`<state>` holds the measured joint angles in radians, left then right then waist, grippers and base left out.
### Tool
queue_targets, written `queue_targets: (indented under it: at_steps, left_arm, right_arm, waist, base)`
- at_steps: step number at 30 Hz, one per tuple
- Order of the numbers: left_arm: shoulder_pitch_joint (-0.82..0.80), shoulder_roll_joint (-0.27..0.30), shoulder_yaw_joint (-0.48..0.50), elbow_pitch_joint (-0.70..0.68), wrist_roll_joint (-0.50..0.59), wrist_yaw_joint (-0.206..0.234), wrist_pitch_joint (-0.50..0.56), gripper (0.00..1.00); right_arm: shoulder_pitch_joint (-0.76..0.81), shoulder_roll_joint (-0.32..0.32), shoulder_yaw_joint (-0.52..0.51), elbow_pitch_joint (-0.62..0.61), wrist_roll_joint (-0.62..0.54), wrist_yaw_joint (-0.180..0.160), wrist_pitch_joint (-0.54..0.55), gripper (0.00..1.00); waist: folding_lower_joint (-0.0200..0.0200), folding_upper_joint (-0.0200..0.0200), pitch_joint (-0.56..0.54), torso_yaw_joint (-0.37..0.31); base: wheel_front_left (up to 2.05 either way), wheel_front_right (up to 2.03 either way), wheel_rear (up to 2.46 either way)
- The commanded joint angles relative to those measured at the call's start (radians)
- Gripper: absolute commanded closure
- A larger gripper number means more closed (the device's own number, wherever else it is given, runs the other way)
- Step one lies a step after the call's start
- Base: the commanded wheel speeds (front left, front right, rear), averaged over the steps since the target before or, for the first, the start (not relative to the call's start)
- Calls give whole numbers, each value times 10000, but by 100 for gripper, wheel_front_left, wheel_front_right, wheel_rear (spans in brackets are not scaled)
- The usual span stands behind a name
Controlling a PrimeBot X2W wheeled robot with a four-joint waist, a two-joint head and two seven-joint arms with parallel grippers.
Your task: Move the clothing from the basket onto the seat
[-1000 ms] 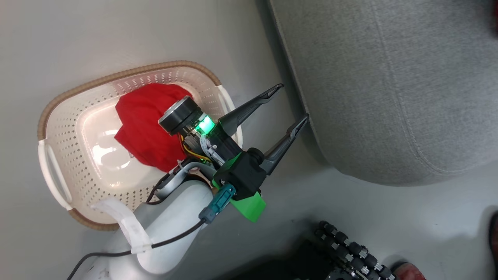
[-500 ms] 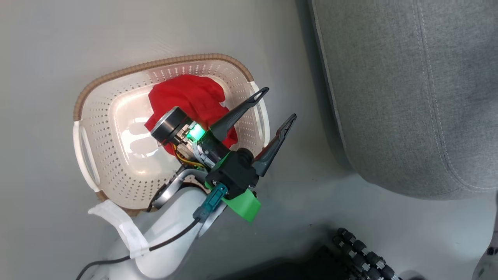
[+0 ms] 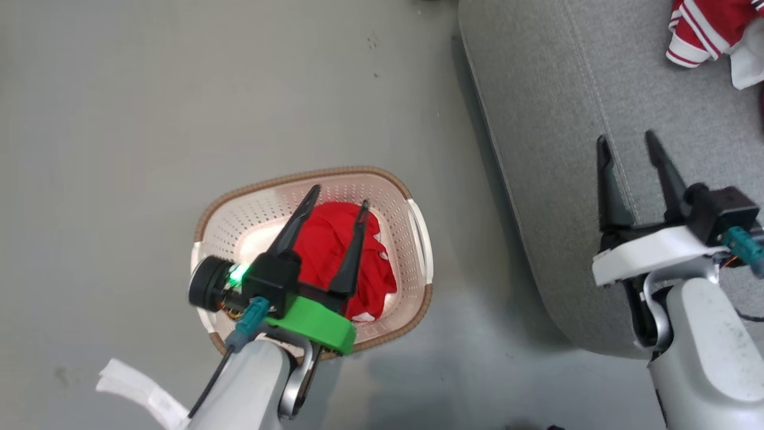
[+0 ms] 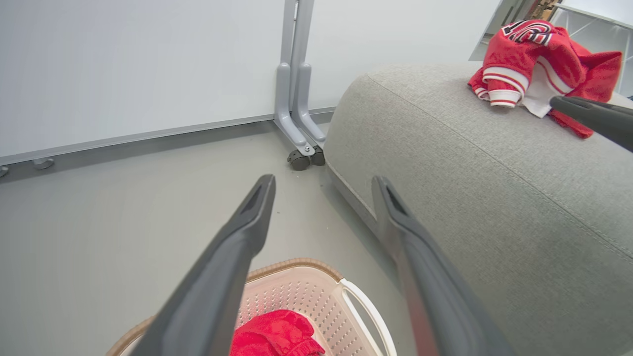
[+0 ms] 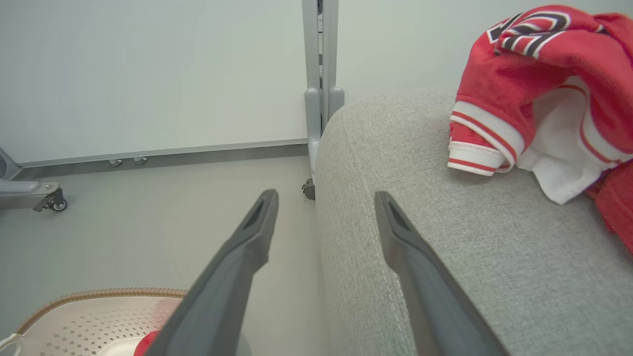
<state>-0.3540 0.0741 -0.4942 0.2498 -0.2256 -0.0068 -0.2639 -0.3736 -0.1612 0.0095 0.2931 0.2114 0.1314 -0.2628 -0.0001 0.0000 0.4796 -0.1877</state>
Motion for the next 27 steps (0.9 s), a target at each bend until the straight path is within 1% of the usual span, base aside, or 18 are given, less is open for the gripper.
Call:
queue_targets:
  at_steps: [1,4,9,14,18,19,20,24,27]
  left_arm:
    - [487,-62,336,119,-192,122,-9,0]
    - [1106,-165,1054,273,-540,294,-9,0]
    - [2047,-167,1846,351,11,511,-9,0]
    - [3073,-202,2635,-133,277,461,-9,0]
    - [3622,-226,3048,-882,422,423,-9,0]
    - [3846,-231,3096,-1300,225,305,-7,0]
    - [3978,-231,3083,-1578,68,223,-9,0]
    - [4416,-226,3091,-2174,69,97,-9,0]
    - [4865,-227,3152,-2488,331,91,-9,0]
  right_arm:
    - [415,52,205,-34,89,-15,-31,0]
    - [930,211,794,-14,154,-14,-31,0]
    - [1586,390,1445,-27,6,-14,-31,0]
    - [2405,477,1710,-388,-121,-14,-31,0]
    - [3013,455,1716,-935,-226,-14,-29,0]
    - [3245,470,1647,-1229,-281,-14,-31,0]
    - [3395,493,1554,-1413,-328,-14,-31,0]
    - [4009,605,1308,-1839,-420,-14,-31,0]
    - [4559,639,1125,-1973,-527,-14,-31,0]
  waist:
    - [1,0,-1918,1132]
    - [1,0,-2559,1434]
    - [1,0,-3537,1794]
    - [1,0,-4482,2067]
    - [1,0,-4842,2193]
    - [1,0,-4937,2222]
    - [1,0,-5003,2236]
    - [1,0,-5254,2223]
    - [1,0,-5487,2150]
  base:
    - [0,0,0]
    - [0,0,0]
    - [0,0,0]
    - [0,0,0]
    - [0,0,0]
    - [0,0,0]
    - [0,0,0]
    - [0,0,0]
    - [0,0,0]
